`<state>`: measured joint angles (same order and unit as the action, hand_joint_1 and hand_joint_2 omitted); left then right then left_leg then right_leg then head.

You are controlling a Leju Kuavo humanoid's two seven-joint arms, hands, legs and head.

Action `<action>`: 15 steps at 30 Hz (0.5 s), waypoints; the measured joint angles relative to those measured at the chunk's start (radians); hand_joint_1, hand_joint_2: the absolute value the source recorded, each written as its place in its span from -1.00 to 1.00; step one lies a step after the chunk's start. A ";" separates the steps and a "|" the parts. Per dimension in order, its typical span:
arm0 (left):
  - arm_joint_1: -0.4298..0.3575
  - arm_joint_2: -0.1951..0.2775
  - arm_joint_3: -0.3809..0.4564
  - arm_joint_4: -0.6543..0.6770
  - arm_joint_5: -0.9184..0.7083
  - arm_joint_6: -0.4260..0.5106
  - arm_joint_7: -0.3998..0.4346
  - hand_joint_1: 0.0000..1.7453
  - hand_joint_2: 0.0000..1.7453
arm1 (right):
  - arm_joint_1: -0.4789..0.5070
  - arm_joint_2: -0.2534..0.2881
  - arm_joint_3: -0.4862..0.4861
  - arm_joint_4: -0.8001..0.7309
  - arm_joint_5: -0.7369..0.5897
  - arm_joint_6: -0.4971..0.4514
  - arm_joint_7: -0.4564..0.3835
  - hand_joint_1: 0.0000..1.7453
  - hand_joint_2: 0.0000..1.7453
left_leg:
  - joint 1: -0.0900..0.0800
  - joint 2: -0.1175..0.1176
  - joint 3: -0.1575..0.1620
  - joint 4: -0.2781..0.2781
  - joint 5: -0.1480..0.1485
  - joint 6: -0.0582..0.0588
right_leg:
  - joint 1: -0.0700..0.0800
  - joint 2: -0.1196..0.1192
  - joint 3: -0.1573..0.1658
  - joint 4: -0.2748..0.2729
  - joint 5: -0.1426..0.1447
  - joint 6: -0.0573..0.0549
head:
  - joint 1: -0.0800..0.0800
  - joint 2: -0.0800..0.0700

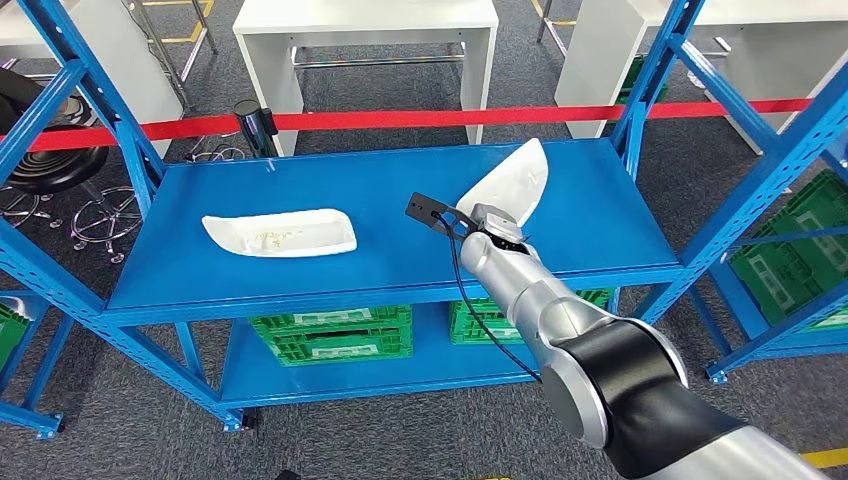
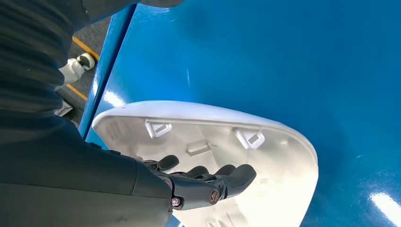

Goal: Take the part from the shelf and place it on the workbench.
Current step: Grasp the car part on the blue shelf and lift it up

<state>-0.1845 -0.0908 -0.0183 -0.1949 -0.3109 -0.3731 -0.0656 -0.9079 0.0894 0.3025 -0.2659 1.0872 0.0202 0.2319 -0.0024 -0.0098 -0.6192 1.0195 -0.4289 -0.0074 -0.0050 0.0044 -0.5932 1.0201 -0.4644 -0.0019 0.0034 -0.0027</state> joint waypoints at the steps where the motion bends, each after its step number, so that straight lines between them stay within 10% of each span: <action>1: 0.000 0.000 0.000 0.000 0.000 0.000 0.000 -1.00 -1.00 | 0.000 0.000 0.000 0.000 0.000 0.000 0.000 -1.00 1.00 | 0.000 0.000 0.000 0.000 0.000 0.000 | 0.000 0.000 0.000 0.000 0.000 0.000 | 0.000 0.000; 11: 0.000 0.000 0.000 0.000 -0.003 0.000 0.002 -1.00 -1.00 | 0.001 -0.008 0.000 0.000 -0.009 -0.015 0.000 -0.96 1.00 | 0.000 0.000 0.000 0.000 0.000 0.000 | 0.000 0.000 0.000 0.000 0.000 0.000 | 0.000 0.000; 15: -0.001 0.000 0.000 0.000 -0.004 0.000 0.003 -1.00 -1.00 | 0.003 -0.010 0.000 0.000 -0.011 -0.017 0.000 0.73 1.00 | 0.000 0.000 0.000 0.000 0.000 0.000 | 0.000 0.000 0.000 0.000 0.000 0.000 | 0.000 0.000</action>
<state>-0.1851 -0.0908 -0.0183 -0.1949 -0.3145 -0.3731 -0.0626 -0.9054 0.0789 0.3025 -0.2659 1.0762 0.0031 0.2317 -0.0024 -0.0095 -0.6192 1.0195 -0.4289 -0.0074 -0.0051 0.0044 -0.5934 1.0201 -0.4644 -0.0019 0.0034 -0.0027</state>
